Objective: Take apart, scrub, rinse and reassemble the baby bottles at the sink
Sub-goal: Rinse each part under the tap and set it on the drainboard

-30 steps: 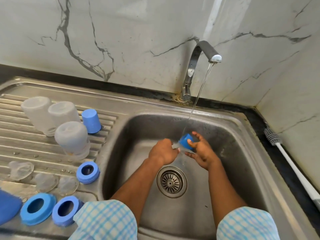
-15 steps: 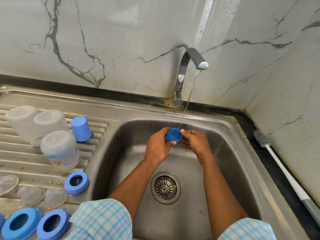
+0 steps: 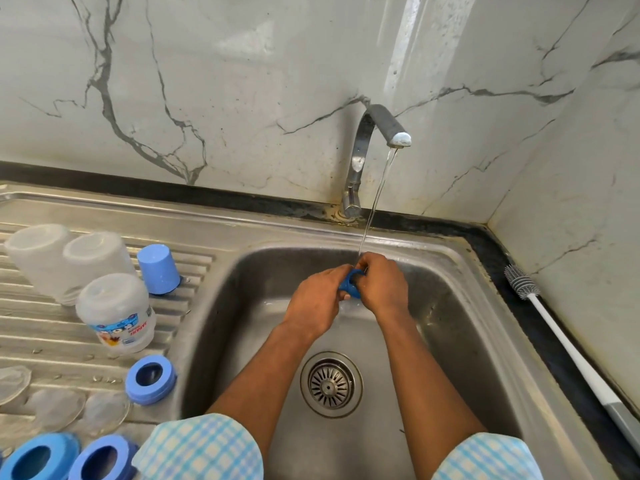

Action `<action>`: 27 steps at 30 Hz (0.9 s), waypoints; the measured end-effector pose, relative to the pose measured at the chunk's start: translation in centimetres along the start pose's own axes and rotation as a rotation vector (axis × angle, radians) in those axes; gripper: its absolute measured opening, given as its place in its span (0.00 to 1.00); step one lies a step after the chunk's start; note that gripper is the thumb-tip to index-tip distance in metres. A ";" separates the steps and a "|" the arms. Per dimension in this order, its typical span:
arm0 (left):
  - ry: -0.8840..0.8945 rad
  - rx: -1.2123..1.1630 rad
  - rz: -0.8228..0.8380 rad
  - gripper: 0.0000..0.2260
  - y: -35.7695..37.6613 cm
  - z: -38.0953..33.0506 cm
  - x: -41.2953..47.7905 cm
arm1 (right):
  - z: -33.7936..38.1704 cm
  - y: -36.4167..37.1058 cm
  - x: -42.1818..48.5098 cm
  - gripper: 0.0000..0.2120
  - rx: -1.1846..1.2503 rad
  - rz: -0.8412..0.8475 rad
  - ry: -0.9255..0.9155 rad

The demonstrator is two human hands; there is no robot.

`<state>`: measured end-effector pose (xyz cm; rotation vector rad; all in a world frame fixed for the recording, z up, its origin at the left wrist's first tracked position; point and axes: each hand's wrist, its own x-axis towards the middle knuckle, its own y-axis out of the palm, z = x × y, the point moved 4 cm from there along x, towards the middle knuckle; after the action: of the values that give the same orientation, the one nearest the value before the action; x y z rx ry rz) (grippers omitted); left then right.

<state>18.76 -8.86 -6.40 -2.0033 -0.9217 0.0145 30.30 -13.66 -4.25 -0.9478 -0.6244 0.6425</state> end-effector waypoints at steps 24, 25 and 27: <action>-0.529 -1.370 0.173 0.24 0.5 -1.2 -0.2 | -1.2 -1.7 0.2 0.21 0.910 0.272 0.076; -0.546 -1.402 0.189 0.24 0.6 -1.1 -0.4 | -1.1 -1.8 0.1 0.22 0.902 0.275 0.065; -0.560 -1.501 0.221 0.23 0.6 -1.2 -0.5 | -1.0 -2.3 0.0 0.21 0.894 0.260 0.039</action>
<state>19.18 -10.23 -6.23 -3.6178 -1.1853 0.0046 31.53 -15.19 -2.73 -0.1952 -0.1263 1.0118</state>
